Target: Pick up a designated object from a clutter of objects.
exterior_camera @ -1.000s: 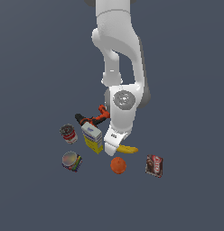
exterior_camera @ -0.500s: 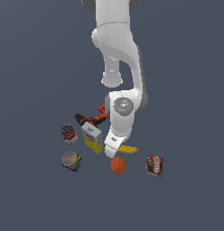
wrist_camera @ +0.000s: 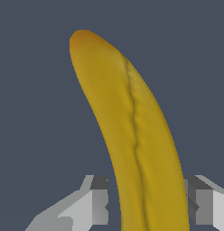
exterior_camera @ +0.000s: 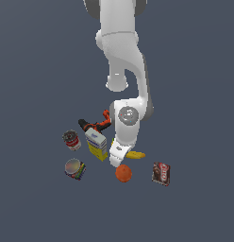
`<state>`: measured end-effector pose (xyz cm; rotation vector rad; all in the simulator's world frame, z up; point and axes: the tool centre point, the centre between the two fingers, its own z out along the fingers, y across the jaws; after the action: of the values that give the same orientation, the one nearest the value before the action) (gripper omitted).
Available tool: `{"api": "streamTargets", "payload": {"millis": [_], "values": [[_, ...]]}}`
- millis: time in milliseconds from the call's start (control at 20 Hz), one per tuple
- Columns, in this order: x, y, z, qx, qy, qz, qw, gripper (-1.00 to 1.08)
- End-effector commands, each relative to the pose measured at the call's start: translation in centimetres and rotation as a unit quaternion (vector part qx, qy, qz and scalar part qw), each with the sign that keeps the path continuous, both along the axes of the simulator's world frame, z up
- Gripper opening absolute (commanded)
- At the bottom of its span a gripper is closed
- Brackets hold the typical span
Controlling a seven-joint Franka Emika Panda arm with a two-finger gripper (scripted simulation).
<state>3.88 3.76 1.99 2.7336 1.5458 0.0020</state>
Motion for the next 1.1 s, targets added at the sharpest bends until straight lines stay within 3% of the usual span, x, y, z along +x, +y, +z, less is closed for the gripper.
{"api": "streamTargets", "payload": {"millis": [0, 600, 1050], "values": [[-0.1, 0.1, -0.1, 0.000, 0.001, 0.000, 1.0000, -1.00], [0.1, -0.3, 0.7, 0.000, 0.000, 0.000, 1.0000, -1.00], [0.3, -1.9, 5.8, 0.000, 0.000, 0.000, 1.0000, -1.00]]}}
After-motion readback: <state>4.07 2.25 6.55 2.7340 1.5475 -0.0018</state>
